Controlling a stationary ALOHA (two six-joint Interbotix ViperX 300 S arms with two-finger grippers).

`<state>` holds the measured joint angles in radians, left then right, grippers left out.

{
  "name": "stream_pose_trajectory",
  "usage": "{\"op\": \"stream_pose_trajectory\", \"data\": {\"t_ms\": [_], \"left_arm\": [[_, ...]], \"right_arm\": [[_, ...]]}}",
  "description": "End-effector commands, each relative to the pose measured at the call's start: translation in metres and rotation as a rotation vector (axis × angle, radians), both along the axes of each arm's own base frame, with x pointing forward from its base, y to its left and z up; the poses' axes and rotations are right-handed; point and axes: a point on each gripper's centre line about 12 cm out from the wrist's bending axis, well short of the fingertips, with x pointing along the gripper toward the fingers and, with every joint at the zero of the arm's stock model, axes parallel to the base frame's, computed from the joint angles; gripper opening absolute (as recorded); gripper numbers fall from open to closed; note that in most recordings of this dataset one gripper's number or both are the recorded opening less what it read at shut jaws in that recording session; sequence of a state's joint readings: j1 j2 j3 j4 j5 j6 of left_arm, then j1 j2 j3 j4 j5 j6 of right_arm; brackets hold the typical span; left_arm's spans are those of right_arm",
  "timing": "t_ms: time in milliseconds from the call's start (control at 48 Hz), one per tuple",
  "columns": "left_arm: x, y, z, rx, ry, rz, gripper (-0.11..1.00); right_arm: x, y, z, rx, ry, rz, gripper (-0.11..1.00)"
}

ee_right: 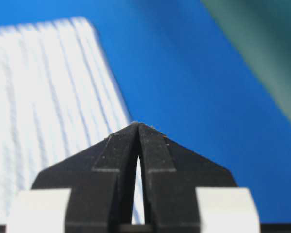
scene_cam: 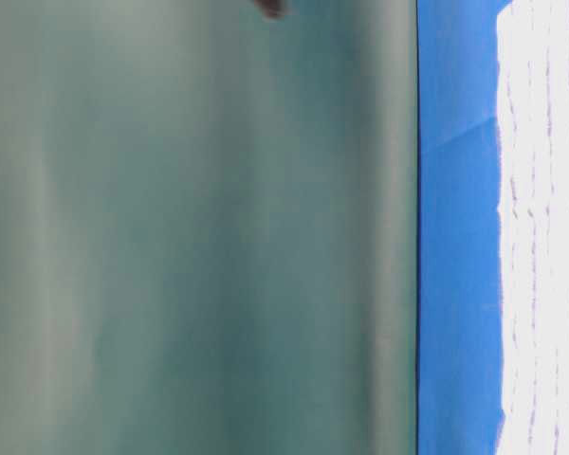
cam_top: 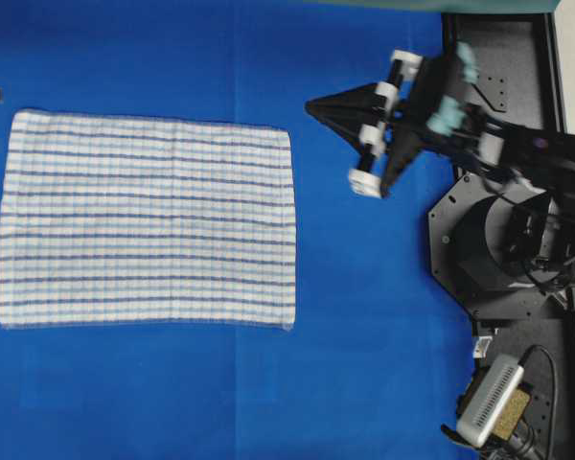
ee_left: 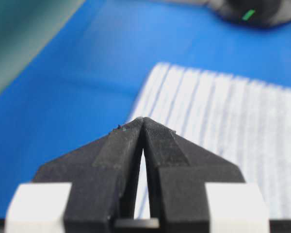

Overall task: Fold the blue towel.
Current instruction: 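Move both grippers to the towel's near corners and grasp them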

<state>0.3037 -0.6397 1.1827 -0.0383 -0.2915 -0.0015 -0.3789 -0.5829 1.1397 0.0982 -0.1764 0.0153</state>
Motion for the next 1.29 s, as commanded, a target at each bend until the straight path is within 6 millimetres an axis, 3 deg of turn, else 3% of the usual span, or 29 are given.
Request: {"op": "stream_pose_trajectory", "data": {"t_ms": [0, 125, 271, 312, 666, 895, 999, 1041, 1208, 1270], "left_arm": [[0.006, 0.013, -0.014, -0.023, 0.052, 0.044, 0.05], [0.010, 0.024, -0.037, -0.057, 0.129, 0.083, 0.31], [0.013, 0.032, -0.061, -0.082, 0.192, 0.109, 0.70], [0.013, 0.034, -0.067, -0.086, 0.204, 0.117, 0.72], [0.010, 0.045, -0.112, -0.137, 0.306, 0.163, 0.67], [0.009, 0.045, -0.134, -0.229, 0.357, 0.201, 0.66], [0.008, 0.044, -0.139, -0.275, 0.359, 0.222, 0.62], [0.007, 0.044, -0.141, -0.289, 0.365, 0.228, 0.58], [0.011, 0.038, -0.141, -0.287, 0.367, 0.202, 0.19], [0.012, 0.037, -0.140, -0.284, 0.365, 0.197, 0.06]], "right_arm": [[0.008, -0.013, -0.007, 0.020, 0.028, -0.038, 0.14], [0.014, -0.024, -0.032, 0.057, 0.101, -0.074, 0.32], [0.020, -0.032, -0.059, 0.087, 0.155, -0.099, 0.68], [0.021, -0.033, -0.066, 0.092, 0.167, -0.105, 0.73], [0.022, -0.040, -0.114, 0.146, 0.246, -0.159, 0.72], [0.023, -0.041, -0.128, 0.159, 0.277, -0.165, 0.71], [0.024, -0.039, -0.130, 0.161, 0.283, -0.159, 0.64], [0.025, -0.038, -0.129, 0.158, 0.283, -0.155, 0.58], [0.028, -0.033, -0.130, 0.155, 0.285, -0.133, 0.23], [0.028, -0.032, -0.130, 0.155, 0.286, -0.129, 0.19]]}}
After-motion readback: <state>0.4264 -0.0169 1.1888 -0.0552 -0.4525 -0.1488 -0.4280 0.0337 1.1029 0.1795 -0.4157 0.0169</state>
